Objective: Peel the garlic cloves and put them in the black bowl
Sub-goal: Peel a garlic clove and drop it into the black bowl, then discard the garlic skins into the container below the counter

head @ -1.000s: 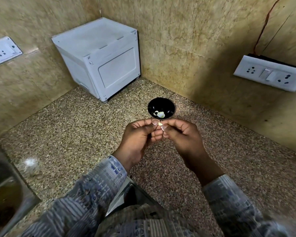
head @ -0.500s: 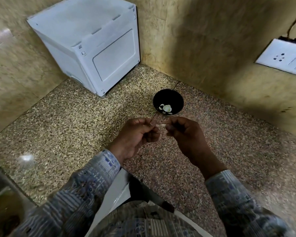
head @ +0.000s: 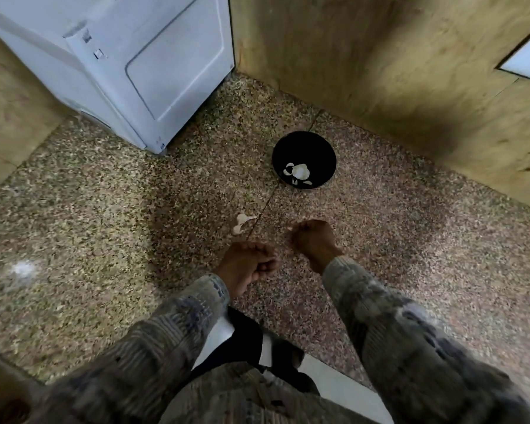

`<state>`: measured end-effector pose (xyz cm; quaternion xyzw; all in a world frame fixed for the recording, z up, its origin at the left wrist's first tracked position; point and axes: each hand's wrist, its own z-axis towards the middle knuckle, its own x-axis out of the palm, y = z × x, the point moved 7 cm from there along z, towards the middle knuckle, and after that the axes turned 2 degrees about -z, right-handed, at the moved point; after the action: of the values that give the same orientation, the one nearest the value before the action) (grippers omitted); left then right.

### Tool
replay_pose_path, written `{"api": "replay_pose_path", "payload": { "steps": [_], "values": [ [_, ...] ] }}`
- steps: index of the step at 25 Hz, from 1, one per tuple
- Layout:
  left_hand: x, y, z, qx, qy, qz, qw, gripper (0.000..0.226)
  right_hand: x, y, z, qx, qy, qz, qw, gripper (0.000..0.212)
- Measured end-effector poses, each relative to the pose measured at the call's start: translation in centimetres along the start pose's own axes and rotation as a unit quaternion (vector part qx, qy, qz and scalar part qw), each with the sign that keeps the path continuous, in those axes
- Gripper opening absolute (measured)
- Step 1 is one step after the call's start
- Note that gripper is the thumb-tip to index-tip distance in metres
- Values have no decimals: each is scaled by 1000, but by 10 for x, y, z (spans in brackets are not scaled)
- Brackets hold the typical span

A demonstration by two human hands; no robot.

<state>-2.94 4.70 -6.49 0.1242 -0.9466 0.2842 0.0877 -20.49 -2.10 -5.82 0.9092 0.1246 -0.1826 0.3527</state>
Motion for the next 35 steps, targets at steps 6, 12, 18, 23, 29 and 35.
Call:
{"api": "replay_pose_path", "payload": {
  "steps": [6, 12, 18, 23, 29, 35],
  "values": [
    [0, 18, 14, -40, -6, -30, 999, 17, -6, -23, -7, 17, -22, 114, 993, 12],
    [0, 31, -4, -54, -10, -149, 987, 24, -3, -41, -62, 24, 120, 246, 961, 21],
    [2, 30, -60, 78, 1, -231, 970, 17, 12, -20, -109, 13, 262, 324, 909, 16],
    [-19, 68, -130, 163, -35, -344, 924, 23, 35, -13, -161, -30, 379, 271, 885, 12],
    [-68, 150, -227, 215, -130, -440, 862, 10, 85, -44, -245, -58, 466, 156, 869, 15],
    [-132, 248, -322, 279, -193, -528, 778, 13, 167, -107, -355, -69, 566, 26, 821, 15]
  ]
}}
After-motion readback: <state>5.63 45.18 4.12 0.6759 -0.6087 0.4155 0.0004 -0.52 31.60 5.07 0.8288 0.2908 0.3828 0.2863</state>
